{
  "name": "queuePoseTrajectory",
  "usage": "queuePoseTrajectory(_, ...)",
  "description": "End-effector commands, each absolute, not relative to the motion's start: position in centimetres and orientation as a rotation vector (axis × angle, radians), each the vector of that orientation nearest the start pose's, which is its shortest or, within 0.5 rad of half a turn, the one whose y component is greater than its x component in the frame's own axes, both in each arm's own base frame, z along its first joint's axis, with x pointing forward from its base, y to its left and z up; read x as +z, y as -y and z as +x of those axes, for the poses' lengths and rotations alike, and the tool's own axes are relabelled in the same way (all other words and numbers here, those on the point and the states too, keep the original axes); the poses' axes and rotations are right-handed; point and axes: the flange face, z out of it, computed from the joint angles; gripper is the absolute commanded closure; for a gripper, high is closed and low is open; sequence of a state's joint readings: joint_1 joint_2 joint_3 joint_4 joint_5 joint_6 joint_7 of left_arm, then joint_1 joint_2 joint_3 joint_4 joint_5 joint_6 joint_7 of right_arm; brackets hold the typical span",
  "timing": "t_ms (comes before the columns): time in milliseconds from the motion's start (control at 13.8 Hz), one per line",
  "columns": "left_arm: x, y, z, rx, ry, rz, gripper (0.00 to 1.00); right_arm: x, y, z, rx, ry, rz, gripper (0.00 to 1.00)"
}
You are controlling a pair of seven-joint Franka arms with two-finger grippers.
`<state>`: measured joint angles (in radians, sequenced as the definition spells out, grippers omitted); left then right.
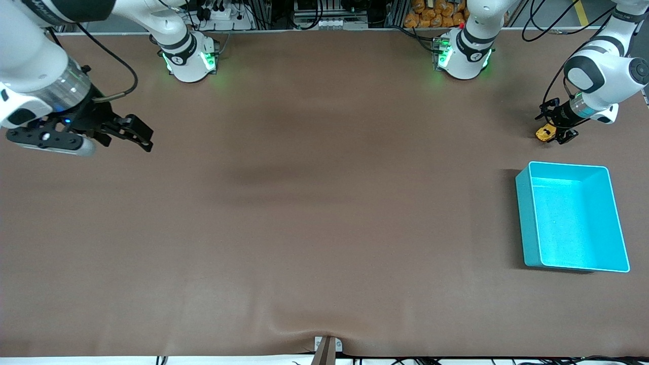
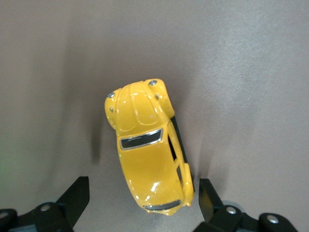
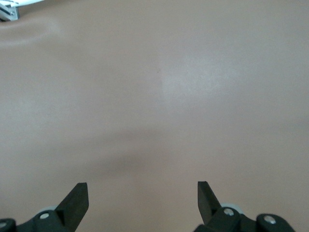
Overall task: Wind and store yellow beetle car
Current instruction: 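Close the left gripper around the yellow car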
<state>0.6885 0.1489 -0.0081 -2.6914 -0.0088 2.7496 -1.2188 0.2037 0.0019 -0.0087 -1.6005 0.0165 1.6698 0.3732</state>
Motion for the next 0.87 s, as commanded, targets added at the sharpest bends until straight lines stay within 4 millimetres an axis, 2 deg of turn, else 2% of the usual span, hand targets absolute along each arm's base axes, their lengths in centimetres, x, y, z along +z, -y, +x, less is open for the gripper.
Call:
queuePoseTrajectory(0,17.4,-25.2,30.3,-0.123,-2.580,1.808,0.00,63.0,-7.6,55.5,-0.110,-0.247,-3.066,0.00)
queuePoseTrajectory(145,17.5,-26.3,29.5,-0.120,-2.609,1.767,0.00,63.1,-5.9,55.6,-0.110,-0.251,-3.068,0.00)
queuePoseTrajectory(290,17.4,-26.4,29.4,-0.120,-2.612,1.765,0.00,63.3,-4.2,55.6,-0.102,-0.281,-3.073,0.00)
queuePoseTrajectory(362,17.4,-26.5,29.3,-0.117,-2.609,1.769,0.33,63.9,-3.3,55.5,-0.102,-0.302,-3.078,0.00)
queuePoseTrajectory(507,17.1,-27.5,28.5,-0.109,-2.596,1.789,0.74,65.3,-2.3,55.2,-0.089,-0.326,-3.079,0.00)
queuePoseTrajectory(652,17.1,-27.8,28.3,-0.104,-2.586,1.803,0.99,65.4,-2.1,55.1,-0.087,-0.333,-3.081,0.00)
queuePoseTrajectory(797,17.2,-27.9,28.3,-0.102,-2.587,1.801,1.00,65.3,-1.9,55.0,-0.071,-0.337,-3.082,0.00)
